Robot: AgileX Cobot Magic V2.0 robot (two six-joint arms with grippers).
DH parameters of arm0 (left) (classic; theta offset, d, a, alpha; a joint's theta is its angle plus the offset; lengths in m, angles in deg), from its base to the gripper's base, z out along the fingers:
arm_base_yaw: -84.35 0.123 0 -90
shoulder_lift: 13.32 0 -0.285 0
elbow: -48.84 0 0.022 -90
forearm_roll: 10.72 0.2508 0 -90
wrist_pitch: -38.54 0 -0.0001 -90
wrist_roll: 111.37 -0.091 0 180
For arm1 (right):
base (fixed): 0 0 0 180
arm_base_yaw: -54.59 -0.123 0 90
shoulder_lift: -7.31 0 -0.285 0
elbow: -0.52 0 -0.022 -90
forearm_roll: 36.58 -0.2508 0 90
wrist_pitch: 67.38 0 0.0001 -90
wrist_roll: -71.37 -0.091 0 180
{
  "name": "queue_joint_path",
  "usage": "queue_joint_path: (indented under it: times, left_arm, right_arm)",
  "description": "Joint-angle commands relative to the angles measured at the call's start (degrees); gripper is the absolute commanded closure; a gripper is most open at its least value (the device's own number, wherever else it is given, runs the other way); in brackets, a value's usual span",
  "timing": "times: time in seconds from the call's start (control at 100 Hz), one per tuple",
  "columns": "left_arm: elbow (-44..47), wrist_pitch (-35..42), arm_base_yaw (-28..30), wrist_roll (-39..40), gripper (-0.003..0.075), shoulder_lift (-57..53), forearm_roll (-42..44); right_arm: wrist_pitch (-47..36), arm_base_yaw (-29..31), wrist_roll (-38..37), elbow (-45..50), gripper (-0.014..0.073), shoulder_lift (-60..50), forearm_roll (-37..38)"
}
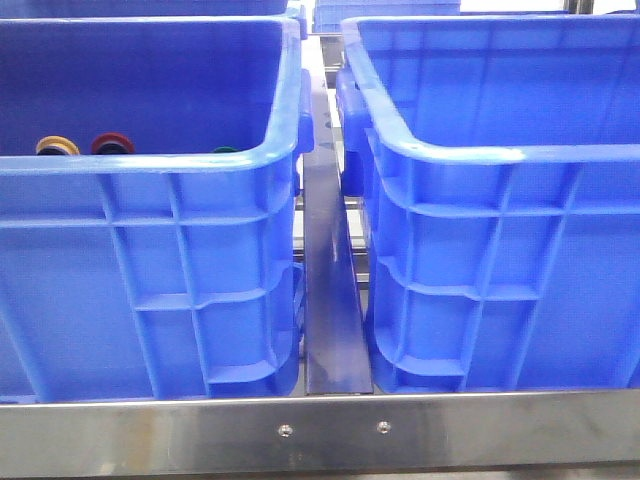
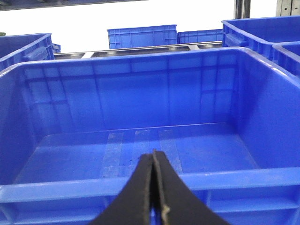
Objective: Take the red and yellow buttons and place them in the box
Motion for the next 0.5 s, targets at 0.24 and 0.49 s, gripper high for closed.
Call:
queue_joint_path:
  times: [0.24, 0.49]
  left_arm:
    - [1.87, 4.51, -0.05, -0.07, 0.0739, -1.71, -0.81]
    - [-9.84, -8.38, -0.05, -0.07, 0.0739, 0.73, -1.24]
  right_arm:
    - [-4.33, -0.04, -0.04, -0.94, 0.0681, -1.39, -0.11]
    - [-4.33, -0.04, -0.04, -0.94, 0.0681, -1.39, -0.11]
